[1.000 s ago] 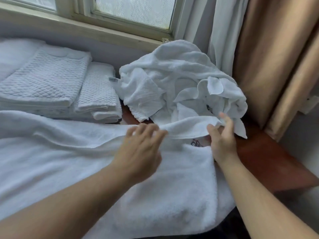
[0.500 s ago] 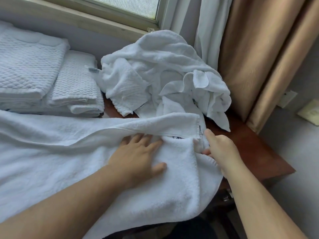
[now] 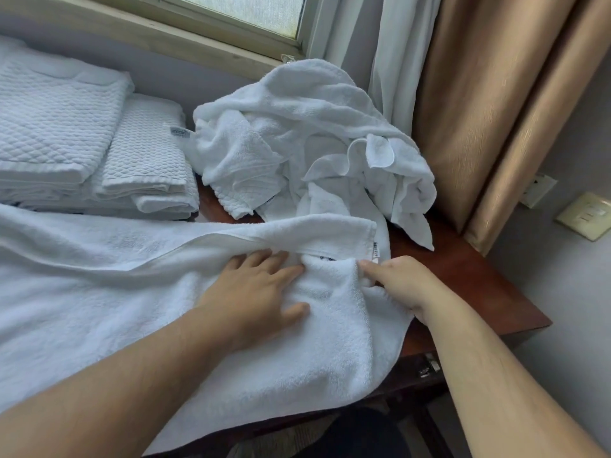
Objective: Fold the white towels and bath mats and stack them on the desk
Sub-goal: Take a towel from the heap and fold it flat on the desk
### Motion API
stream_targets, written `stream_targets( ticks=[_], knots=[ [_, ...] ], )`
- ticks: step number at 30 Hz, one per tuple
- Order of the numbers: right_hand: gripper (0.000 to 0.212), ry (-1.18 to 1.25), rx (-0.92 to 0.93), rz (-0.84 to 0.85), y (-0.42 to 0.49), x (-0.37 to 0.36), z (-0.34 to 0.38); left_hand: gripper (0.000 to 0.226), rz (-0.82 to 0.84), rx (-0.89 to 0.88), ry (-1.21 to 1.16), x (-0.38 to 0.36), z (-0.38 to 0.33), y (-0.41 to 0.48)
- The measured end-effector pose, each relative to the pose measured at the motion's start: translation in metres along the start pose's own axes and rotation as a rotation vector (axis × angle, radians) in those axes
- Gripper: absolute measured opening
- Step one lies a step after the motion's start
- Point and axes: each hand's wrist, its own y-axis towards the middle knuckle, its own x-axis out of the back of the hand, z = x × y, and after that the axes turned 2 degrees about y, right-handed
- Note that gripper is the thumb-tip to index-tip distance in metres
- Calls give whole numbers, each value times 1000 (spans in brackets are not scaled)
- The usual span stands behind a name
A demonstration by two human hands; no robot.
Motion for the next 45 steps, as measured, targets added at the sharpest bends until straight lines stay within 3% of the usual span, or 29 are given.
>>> stream_targets(
  ticks=[2, 4, 6, 7, 10, 11, 13, 16, 17, 19, 21, 22, 23, 25, 28, 30, 32, 35, 39, 41, 45],
  knots=[
    [46, 235, 102, -88, 0, -3, 1, 74, 2, 4, -9, 0, 0, -1],
    [32, 647, 91, -129, 2, 1, 8, 71, 1, 1, -14, 0, 1, -2],
    [29, 756, 43, -139, 7, 7, 12, 69, 2, -4, -18, 1, 1, -3],
    [32, 575, 38, -177, 11, 11, 14, 69, 4, -7, -19, 2, 1, -3],
    [41, -293, 43, -324, 26, 25, 16, 72, 6, -30, -17, 4, 1, -4],
    [40, -426, 17, -346, 30, 26, 17, 72, 13, -36, -22, 3, 1, -5],
    [34, -507, -18, -429, 31, 22, 19, 73, 19, -38, -21, 3, 2, -5],
    [34, -421, 156, -622, 21, 5, 22, 70, 9, -38, -25, 5, 0, -7],
    [40, -309, 154, -590, 17, -1, 26, 67, -9, -48, -39, 7, 0, -7],
    [58, 4, -56, -301, 4, -12, 37, 55, -96, -101, -91, 10, -1, -9],
    [73, 200, -295, 38, -9, -23, 38, 39, -269, -163, -114, 14, -2, -13],
    [75, 223, -314, 115, -12, -27, 35, 32, -397, -171, -112, 16, -2, -14],
    [75, 227, -292, 115, -13, -29, 33, 28, -518, -146, -90, 16, -1, -15],
    [70, 342, -212, 48, -11, -31, 30, 45, -627, 5, -18, 14, 3, -15],
    [48, 800, -178, 90, -8, -36, 31, 70, -511, 273, 0, 10, 9, -12],
    [37, 993, -166, 110, -3, -38, 30, 57, -476, 341, 16, 8, 12, -10],
    [28, 991, -137, 83, 2, -39, 30, 41, -487, 328, 15, 8, 12, -8],
    [10, 898, -15, -143, 4, -46, 32, 23, -590, 247, -24, 10, 13, -9],
    [18, 924, 236, -672, -5, -52, 18, 17, -828, -41, 36, 16, 9, -13],
    [26, 802, 214, -778, -8, -49, 9, 22, -745, -140, 109, 16, 8, -15],
    [31, 666, 157, -850, -12, -49, 2, 55, -534, -108, 175, 16, 5, -17]
  ],
)
